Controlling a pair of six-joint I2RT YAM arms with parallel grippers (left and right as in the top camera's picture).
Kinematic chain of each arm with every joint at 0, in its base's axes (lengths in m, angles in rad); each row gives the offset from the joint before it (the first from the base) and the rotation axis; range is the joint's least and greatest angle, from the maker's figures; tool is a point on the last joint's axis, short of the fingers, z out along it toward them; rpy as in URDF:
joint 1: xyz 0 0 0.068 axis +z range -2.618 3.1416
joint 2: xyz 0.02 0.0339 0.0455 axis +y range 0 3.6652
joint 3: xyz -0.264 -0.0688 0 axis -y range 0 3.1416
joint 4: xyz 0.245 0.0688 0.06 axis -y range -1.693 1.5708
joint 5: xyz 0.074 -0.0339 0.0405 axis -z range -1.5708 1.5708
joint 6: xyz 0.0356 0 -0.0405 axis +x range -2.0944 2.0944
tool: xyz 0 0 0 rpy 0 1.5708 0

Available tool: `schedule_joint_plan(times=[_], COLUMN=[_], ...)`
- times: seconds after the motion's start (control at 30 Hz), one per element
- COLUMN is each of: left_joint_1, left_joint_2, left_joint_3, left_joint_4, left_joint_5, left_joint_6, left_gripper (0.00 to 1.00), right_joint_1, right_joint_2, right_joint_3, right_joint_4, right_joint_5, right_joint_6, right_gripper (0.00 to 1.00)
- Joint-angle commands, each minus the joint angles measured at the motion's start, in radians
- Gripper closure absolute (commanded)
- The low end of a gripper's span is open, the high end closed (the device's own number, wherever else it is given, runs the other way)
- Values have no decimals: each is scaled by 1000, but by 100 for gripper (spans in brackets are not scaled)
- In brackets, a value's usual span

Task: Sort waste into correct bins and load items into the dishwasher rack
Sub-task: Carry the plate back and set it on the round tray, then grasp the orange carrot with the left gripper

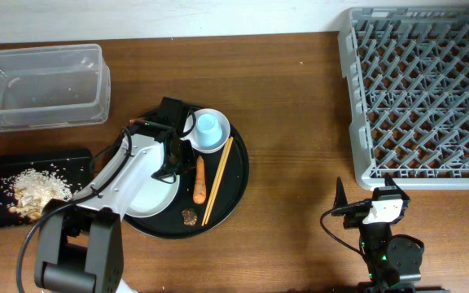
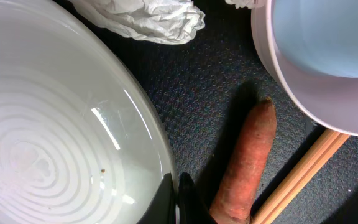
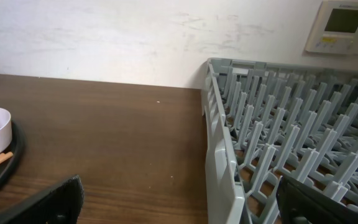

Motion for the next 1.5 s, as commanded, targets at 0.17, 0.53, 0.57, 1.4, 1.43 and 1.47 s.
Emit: schedule_joint_plan(times=[0.17,0.53,0.57,1.4,1.43,1.47], left_joint_1=[4,4,4,4,2,-3], left_joint_2=[14,72,75,72,72,72], left_joint_3=[-16,-16,-16,241,240,238], left_joint_4=[2,6,7,-213,-215,-221], left_joint_5=[-15,-14,-14,151,165,166], left_joint_6=[-9,-9,-9,140,154,161], left_gripper=[97,97,97,58,58,55], right_joint_1=[6,6,6,6,6,6], right_joint_2=[-8,-8,-8,-8,-8,-8], right_joint_3=[-9,-9,-9,-9,-9,-9], right_joint_4=[-1,-1,-1,-1,-1,-1], right_joint_5=[9,9,9,9,9,9], right_joint_6=[-2,-2,-2,-2,-2,-3], right_gripper=[2,2,2,2,2,2])
